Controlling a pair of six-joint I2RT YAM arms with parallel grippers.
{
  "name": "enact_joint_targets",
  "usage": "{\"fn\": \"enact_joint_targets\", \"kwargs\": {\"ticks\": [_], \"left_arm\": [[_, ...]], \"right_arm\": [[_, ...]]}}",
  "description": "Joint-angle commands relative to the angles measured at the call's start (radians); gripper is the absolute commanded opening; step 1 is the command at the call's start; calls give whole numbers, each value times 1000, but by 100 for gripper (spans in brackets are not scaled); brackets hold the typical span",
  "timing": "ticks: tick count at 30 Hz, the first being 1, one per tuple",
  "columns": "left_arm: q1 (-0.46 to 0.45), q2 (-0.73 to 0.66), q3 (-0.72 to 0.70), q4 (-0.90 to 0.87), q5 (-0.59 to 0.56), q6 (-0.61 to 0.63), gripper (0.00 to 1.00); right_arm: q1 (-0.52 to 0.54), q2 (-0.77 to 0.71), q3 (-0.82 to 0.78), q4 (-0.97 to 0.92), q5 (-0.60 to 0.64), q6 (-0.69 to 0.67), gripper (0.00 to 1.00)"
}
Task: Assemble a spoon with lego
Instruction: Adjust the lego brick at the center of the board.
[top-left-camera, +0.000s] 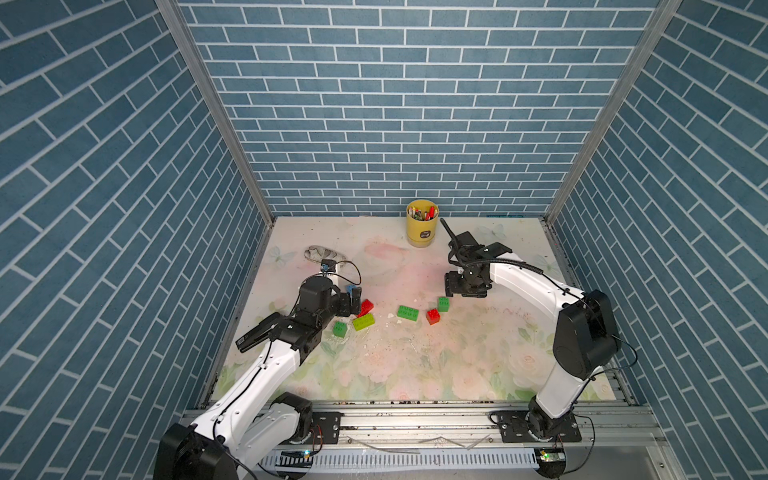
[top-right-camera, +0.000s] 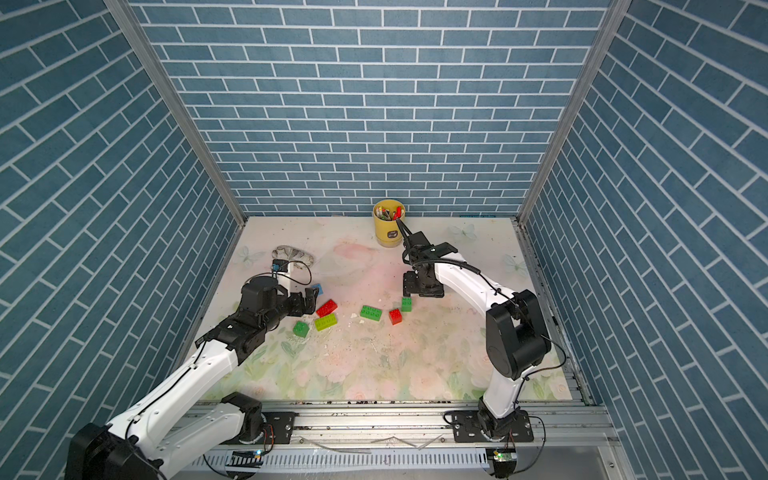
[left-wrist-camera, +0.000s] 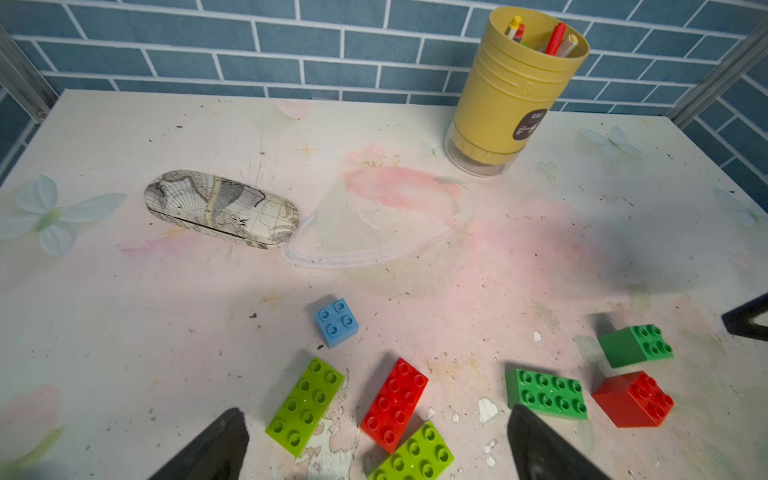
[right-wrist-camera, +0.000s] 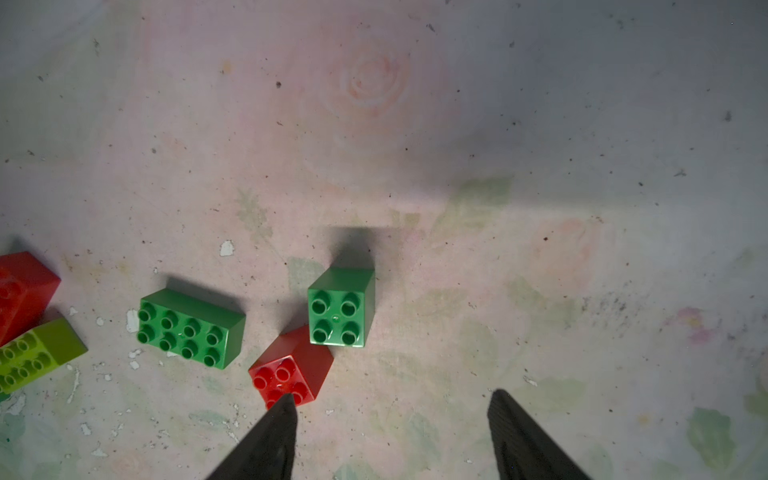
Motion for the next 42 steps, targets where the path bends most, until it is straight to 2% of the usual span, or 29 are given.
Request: {"fn": "enact_joint_targets", "kwargs": {"ticks": [1,9,19,25,30,33,42], "left_arm": [[-27,15,-19,59,-4,-8,99],[-90,59,-20,92,-18,-4,99],[-115,78,-21,100,-39,-17,99],[-121,83,-14,88,-43,-10,99],[-125,86,-18,86,-48,-10,99],[-127,87,-20,89,-53,-10,99],[-130,84,-29,87,-62,-14,99]], "right_arm": [[14,46,31,-13,-29,39,72],[29,125,52,33,-51,32,65],[43,203,85,39,-46,35,58],[45,234,99,11,-26,32,50],[47,231,94,0,-5,30,36],[46,224,89,-8,14,27,32],[45,232,85,-23,44,28,33]]}}
